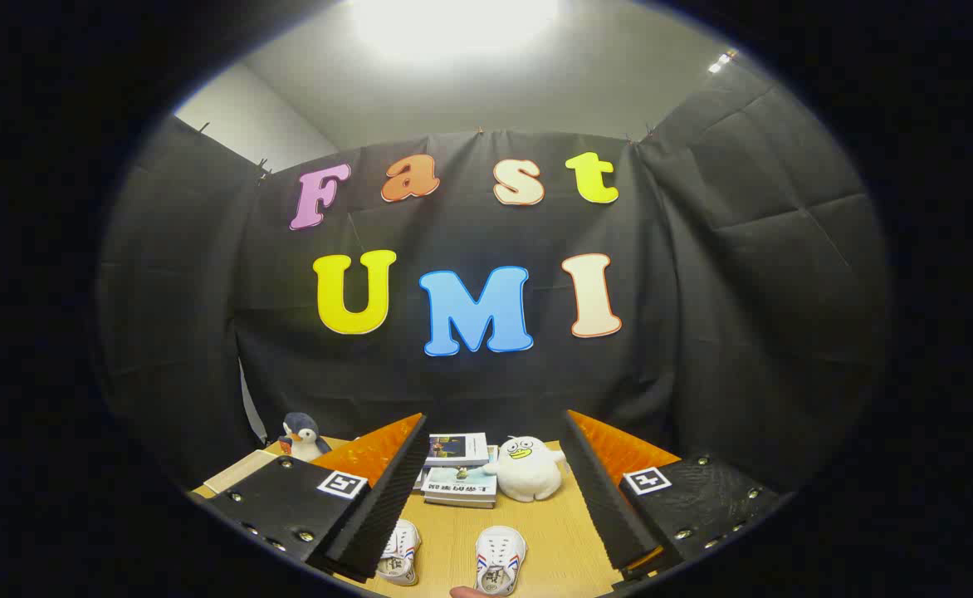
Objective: Open the storage box then place both shoes into the box .Put the left shoe in first, then the right shoe, with the right side of both shoes facing outward in a uniform manner.
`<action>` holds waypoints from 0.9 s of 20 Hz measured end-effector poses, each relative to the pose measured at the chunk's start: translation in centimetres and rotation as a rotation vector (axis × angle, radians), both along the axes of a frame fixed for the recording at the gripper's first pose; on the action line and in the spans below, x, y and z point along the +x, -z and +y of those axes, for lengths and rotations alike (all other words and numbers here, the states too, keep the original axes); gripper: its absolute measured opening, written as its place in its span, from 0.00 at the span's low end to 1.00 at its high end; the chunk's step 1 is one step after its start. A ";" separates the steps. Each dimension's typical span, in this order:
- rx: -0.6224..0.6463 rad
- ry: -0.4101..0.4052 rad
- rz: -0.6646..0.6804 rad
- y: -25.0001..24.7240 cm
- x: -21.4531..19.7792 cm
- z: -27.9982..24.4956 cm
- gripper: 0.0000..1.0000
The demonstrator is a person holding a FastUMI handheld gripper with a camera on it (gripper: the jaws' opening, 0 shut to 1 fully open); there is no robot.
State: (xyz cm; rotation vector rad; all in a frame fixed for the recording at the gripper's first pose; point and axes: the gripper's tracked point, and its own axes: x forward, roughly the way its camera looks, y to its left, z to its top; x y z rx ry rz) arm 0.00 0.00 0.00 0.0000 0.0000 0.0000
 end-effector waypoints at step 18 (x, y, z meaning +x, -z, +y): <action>-0.038 -0.059 0.011 0.8 2.6 1.3 0.97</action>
